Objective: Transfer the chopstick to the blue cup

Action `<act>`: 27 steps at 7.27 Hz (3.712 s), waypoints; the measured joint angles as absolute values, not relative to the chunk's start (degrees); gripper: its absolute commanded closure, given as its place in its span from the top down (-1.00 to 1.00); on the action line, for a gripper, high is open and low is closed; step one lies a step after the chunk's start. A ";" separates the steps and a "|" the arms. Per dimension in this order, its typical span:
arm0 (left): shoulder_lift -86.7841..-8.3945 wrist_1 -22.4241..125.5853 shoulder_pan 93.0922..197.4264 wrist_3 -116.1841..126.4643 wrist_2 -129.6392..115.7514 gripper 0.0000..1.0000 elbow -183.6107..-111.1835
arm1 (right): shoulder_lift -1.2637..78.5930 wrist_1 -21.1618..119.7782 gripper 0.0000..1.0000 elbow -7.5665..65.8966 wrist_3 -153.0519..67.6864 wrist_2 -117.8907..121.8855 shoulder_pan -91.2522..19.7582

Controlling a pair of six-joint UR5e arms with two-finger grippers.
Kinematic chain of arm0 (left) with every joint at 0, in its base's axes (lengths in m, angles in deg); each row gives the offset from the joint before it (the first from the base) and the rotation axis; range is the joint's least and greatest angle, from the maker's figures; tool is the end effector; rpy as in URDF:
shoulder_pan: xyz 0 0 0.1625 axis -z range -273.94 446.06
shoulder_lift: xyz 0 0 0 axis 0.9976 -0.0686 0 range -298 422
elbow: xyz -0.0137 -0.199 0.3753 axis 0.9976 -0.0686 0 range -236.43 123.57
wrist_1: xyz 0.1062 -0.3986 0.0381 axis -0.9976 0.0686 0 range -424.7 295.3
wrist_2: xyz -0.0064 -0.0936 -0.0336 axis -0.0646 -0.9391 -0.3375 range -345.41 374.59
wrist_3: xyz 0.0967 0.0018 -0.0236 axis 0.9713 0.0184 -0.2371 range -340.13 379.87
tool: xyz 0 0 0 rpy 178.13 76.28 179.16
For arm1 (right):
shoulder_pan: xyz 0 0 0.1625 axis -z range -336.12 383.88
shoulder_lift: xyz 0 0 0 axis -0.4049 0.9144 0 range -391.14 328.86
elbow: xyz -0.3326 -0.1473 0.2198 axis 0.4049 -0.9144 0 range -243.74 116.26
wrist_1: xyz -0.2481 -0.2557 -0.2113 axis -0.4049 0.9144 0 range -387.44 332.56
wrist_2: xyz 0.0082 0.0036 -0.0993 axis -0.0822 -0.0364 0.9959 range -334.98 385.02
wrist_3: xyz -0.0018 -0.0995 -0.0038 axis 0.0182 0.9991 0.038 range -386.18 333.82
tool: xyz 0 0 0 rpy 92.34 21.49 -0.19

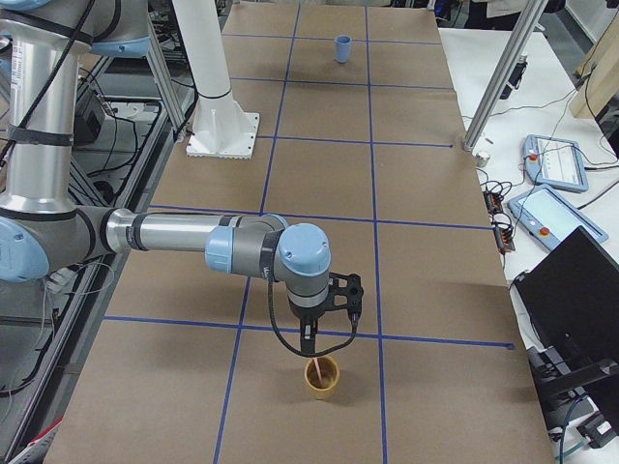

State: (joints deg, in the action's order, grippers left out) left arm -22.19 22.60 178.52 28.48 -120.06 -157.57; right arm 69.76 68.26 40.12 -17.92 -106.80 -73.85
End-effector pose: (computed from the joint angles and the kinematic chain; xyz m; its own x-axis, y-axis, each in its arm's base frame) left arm -0.0826 -0.4473 0.6150 0.7106 0.1512 -0.6872 -0.0643 0.9865 0.1505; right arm 0.1212 -0.3946 0.6385 0.7459 -0.0117 0.6660 -0.0275 0.9985 0.0484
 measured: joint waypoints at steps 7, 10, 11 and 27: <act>-23.13 23.89 178.63 28.16 -119.78 0.98 -160.71 | 71.57 66.15 1.00 44.00 -17.48 -109.27 -73.67; -27.95 33.04 178.92 27.93 -120.10 0.98 -157.39 | 73.01 55.25 1.00 43.51 -17.57 -114.89 -73.78; -28.90 34.24 178.91 27.98 -120.19 0.98 -156.45 | 74.91 48.56 1.00 42.94 -17.71 -116.99 -73.89; -25.17 64.17 150.65 -6.56 -114.49 -1.00 -146.94 | 73.71 38.66 1.00 53.49 -71.71 -95.32 -41.46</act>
State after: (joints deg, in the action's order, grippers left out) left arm -25.17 64.17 150.65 -6.56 -114.49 -146.94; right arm 73.71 38.66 53.49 -71.71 -95.32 -41.46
